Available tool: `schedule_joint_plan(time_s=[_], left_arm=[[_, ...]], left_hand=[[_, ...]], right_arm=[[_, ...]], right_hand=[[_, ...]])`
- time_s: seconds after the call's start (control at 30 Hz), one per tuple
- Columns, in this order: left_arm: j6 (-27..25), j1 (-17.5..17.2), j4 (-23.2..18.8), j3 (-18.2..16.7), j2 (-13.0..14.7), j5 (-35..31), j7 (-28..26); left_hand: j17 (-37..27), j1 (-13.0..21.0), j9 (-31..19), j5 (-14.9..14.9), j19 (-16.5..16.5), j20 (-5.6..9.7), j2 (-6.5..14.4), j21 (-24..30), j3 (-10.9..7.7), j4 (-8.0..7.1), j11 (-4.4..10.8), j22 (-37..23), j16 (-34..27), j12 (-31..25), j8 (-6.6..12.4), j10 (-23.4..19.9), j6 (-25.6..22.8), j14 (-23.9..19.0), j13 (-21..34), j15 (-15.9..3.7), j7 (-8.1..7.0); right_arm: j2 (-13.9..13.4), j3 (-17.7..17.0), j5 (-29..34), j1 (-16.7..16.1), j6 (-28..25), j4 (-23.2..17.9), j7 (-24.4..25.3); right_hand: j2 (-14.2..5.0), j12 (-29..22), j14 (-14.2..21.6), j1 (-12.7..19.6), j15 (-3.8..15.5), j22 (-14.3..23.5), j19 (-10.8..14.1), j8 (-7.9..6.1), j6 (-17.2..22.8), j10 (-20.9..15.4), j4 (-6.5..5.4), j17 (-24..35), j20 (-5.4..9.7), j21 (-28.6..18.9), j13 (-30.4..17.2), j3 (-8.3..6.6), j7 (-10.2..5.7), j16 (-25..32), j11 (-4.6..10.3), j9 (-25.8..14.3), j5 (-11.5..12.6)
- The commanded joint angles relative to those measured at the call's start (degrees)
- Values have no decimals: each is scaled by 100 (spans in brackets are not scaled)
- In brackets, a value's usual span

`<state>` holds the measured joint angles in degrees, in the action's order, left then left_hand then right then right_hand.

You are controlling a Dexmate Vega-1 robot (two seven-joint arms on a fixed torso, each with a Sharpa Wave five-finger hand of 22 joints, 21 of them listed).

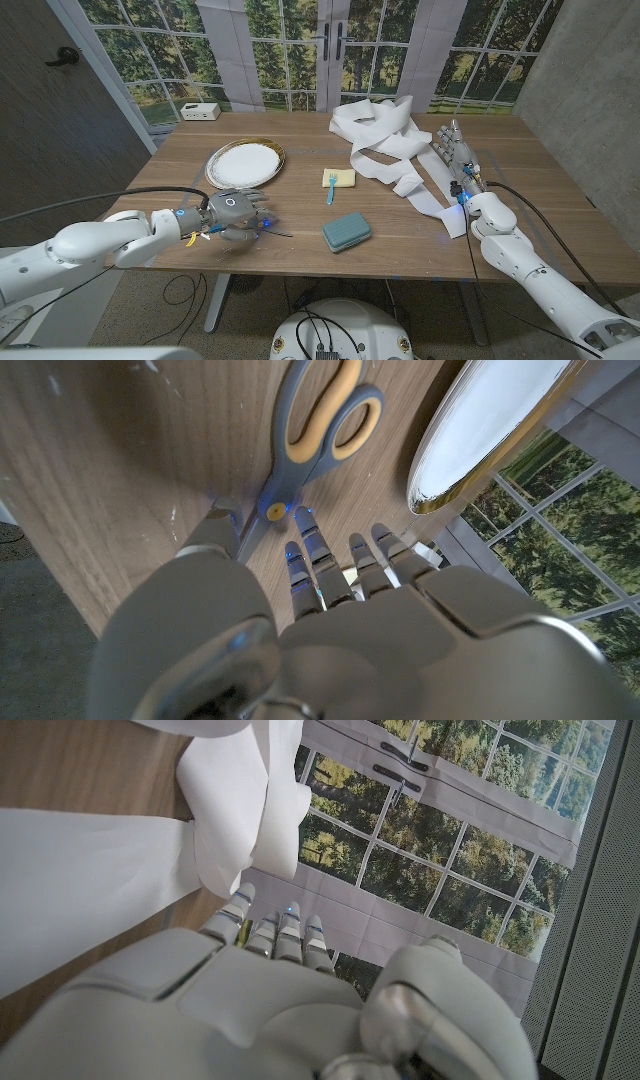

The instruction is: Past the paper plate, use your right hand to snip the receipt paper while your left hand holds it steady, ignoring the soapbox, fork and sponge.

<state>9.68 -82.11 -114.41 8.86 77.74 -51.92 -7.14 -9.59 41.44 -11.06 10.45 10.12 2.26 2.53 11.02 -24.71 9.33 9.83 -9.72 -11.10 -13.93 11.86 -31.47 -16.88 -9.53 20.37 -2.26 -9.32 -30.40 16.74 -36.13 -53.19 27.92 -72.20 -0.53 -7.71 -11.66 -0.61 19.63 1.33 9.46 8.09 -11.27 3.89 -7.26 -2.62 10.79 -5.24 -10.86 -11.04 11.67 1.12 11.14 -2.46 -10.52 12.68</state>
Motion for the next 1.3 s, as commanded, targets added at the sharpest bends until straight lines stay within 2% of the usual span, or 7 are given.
schedule_joint_plan(time_s=[0.03, 0.6, 1.3], left_arm=[[-251, 199, 2, 356, 240, 167, -65], [-342, 560, 6, 850, 367, 269, -160], [-391, 807, -25, 1189, 462, 355, -199]], left_hand=[[-21, 93, -28, 57, 7, 25, 3, -10, -18, 45, 27, -13, 21, -21, 0, -38, 6, -9, 15, -725, -27], [-21, 166, -31, 70, 1, -13, 68, -10, -31, 19, -21, -14, 21, -15, 1, -43, -9, -6, 29, -697, 17], [-21, 182, -37, 67, 15, 7, 104, -4, -2, -8, 10, -15, 4, -37, 9, -117, -54, -58, 48, -717, -8]], right_arm=[[45, 33, -6, 64, -10, 109, -30], [101, 50, -25, 109, -6, 175, -26], [112, 51, -17, 93, 26, 190, -14]], right_hand=[[-54, -1, 5, 42, 11, 32, -4, -7, 47, -41, 5, 17, -42, 3, -19, -27, 33, 22, 5, -24, -7], [-56, 3, 6, 47, 25, 32, -6, -4, 50, -38, 2, 16, -42, 3, -19, -43, 23, 20, -3, -25, -13], [-53, 8, 4, 48, 22, 33, -6, 0, 52, -32, -6, 17, -43, 3, -20, -60, 28, 18, -15, -25, -21]])
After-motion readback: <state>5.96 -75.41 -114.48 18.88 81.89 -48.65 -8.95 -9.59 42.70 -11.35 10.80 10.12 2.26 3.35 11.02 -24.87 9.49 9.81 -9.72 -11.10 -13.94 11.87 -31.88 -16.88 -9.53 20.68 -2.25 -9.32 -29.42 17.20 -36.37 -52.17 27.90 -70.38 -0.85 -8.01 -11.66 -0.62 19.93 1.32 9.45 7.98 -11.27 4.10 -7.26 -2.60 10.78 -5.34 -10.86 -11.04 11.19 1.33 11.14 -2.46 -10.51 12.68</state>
